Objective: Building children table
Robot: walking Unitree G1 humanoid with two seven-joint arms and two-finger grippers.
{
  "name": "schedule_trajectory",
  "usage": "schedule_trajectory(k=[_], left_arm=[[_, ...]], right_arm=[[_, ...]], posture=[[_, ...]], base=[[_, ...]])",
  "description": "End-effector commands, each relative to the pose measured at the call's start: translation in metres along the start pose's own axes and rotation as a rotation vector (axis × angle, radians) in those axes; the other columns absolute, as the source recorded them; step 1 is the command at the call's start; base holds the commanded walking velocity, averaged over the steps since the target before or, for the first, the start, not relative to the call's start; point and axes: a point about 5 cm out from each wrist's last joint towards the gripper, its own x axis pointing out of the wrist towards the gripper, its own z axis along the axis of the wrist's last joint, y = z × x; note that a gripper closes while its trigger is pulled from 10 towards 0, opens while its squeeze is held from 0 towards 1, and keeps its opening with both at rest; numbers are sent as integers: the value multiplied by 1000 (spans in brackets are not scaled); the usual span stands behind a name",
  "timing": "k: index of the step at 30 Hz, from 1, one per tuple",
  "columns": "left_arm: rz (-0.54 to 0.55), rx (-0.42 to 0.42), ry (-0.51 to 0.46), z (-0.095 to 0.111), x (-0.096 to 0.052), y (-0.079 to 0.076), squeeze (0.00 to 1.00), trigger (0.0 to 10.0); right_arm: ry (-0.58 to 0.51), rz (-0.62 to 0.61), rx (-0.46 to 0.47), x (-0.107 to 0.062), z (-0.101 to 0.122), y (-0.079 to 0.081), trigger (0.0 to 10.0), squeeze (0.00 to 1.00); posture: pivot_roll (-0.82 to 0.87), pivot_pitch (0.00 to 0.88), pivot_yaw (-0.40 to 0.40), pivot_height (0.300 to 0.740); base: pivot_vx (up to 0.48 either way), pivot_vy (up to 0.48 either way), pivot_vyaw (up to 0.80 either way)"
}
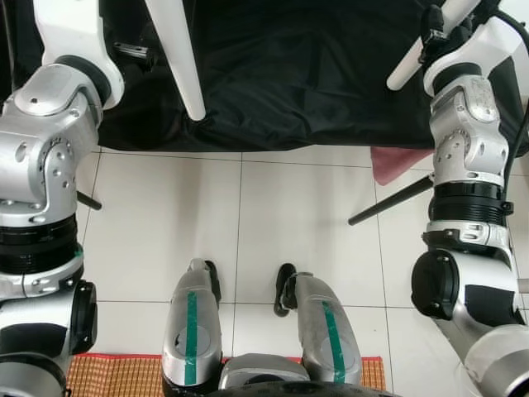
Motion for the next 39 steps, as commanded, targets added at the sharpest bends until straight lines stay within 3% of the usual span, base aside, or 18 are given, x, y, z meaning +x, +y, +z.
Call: schedule_trajectory(k=[1,6,14,16,19,22,25,34,39], left_arm=[[-159,15,19,-2,-4,-7,0,10000],[-157,20,23,-2,-5,-4,0,10000],[-224,-11,48,-2,-11,-6,0,10000],[-280,-42,57,-3,-15,-8,0,10000],[-458,-24,67,-5,-31,-14,0,10000],[-496,-3,70,-6,-35,-16,0,10000],[-622,-21,69,-6,-40,-34,0,10000],[-623,-49,41,0,-30,-42,0,10000],[-610,-34,49,1,-15,-47,0,10000]], right_arm=[[-97,-89,79,-2,15,-11,10000,0],[-129,-207,111,-8,12,-18,10000,0],[-146,-251,119,-10,13,-23,10000,0],[-146,-255,118,-10,13,-23,10000,0],[-148,-254,119,-9,12,-22,10000,0],[-149,-254,118,-9,12,-21,10000,0],[-149,-254,122,-8,11,-19,10000,0],[-150,-248,121,-7,12,-18,10000,0],[-163,-254,121,-8,15,-20,10000,0]], posture=[[166,142,-55,740],[168,139,-50,740],[169,137,-46,740],[168,137,-43,740],[176,140,-45,740],[178,140,-45,740],[175,138,-44,740],[166,137,-41,740],[148,132,-31,740]], base=[[0,0,0],[0,0,0],[0,0,0],[0,0,0],[0,0,0],[0,0,0],[0,0,0],[0,0,0],[0,0,0]])
